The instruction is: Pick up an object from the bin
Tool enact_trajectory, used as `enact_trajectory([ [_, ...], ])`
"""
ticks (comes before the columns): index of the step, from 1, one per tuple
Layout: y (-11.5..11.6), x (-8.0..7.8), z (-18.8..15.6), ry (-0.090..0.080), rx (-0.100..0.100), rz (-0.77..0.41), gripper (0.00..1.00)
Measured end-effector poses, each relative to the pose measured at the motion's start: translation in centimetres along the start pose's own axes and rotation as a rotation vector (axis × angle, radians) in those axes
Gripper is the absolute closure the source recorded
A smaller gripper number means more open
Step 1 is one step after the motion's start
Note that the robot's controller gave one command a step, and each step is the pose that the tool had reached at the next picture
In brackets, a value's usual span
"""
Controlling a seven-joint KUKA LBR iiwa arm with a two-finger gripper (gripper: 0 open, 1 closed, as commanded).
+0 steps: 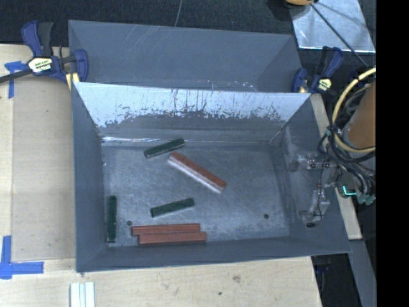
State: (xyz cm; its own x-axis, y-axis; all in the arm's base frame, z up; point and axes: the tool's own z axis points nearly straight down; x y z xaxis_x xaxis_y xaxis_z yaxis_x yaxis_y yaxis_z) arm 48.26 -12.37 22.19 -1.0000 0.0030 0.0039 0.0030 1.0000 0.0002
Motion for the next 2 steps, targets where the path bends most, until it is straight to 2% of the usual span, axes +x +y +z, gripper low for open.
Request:
enact_trajectory([
  [1, 0.1, -0.2, -0.3, -0.008, 0.001, -0.003, 0.00],
  [2, 3.6, -0.7, 6.4, -0.012, 0.001, 0.079, 0.00],
])
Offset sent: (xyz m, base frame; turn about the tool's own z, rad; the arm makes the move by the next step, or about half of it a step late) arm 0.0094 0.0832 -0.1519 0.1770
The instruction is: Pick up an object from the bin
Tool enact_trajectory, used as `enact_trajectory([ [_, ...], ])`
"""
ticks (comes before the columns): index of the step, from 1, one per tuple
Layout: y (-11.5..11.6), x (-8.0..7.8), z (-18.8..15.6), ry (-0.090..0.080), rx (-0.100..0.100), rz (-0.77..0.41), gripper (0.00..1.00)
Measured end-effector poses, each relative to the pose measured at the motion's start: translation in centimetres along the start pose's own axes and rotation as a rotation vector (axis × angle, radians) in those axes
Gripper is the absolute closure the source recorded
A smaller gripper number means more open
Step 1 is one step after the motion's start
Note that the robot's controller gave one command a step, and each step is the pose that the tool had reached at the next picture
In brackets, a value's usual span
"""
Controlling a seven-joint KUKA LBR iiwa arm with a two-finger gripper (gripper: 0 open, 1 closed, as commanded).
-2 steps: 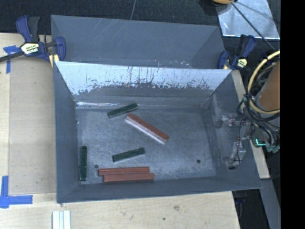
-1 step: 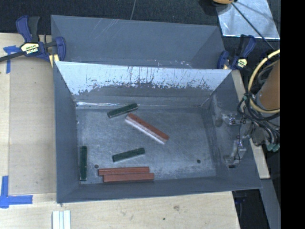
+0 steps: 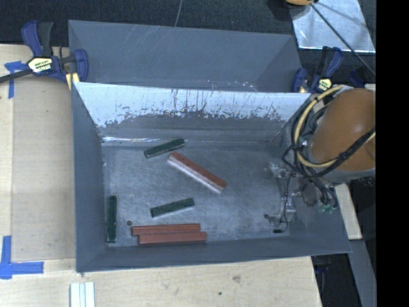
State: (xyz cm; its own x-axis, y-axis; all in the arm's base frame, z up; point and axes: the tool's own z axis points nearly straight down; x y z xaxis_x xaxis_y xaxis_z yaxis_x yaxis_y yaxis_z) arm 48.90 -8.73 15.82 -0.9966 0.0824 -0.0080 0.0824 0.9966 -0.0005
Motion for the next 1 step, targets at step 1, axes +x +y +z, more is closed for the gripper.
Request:
enact_trajectory([
  [1, 7.88, -3.96, -0.36, -0.001, -0.005, 0.010, 0.00],
])
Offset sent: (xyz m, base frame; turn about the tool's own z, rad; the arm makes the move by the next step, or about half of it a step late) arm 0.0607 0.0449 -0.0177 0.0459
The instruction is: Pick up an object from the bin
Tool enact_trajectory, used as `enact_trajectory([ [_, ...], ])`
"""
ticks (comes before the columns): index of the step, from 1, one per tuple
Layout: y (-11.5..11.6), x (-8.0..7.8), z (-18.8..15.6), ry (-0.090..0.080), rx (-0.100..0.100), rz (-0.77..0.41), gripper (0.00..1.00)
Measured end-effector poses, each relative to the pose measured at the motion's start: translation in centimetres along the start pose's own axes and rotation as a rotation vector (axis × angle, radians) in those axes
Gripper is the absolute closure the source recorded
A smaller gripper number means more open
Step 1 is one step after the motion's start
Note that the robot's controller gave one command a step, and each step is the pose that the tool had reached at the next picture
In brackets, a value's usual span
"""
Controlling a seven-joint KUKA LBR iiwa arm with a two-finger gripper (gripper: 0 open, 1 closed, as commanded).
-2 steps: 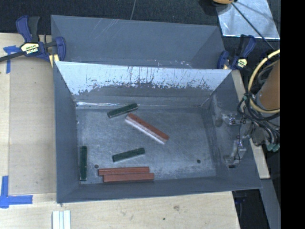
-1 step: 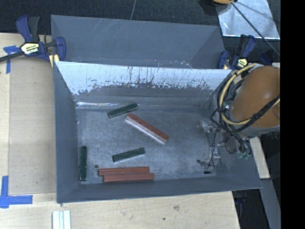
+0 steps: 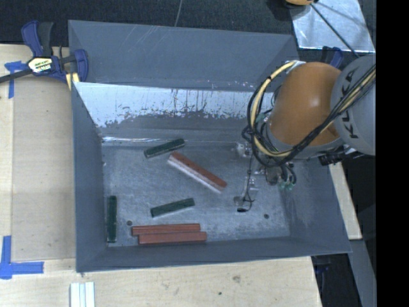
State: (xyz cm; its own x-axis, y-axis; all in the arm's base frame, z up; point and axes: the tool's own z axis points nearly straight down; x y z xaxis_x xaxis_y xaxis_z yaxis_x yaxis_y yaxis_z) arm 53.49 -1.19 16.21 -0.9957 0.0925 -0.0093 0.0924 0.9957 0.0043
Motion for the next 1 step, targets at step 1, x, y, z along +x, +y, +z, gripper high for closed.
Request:
enact_trajectory([
  [1, -2.72, -1.70, 1.97, 0.004, 0.004, 0.034, 0.00],
])
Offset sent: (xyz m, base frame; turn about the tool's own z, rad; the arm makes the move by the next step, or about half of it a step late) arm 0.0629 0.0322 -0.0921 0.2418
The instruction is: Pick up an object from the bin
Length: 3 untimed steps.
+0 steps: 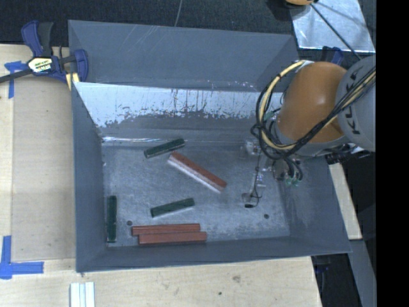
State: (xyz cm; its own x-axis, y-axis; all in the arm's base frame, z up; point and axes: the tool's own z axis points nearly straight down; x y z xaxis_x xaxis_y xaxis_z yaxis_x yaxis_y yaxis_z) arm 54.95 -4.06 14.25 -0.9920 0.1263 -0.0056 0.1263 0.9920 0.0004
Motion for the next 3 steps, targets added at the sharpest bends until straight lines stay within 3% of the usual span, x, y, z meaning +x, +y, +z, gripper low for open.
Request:
enact_trajectory([
  [1, 4.8, -3.3, 5.3, -0.005, -0.001, 0.185, 0.00],
  [2, 5.0, -4.1, 7.1, -0.001, 0.000, -0.100, 1.00],
  [3, 5.0, -4.1, 7.1, -0.001, 0.000, -0.100, 1.00],
])
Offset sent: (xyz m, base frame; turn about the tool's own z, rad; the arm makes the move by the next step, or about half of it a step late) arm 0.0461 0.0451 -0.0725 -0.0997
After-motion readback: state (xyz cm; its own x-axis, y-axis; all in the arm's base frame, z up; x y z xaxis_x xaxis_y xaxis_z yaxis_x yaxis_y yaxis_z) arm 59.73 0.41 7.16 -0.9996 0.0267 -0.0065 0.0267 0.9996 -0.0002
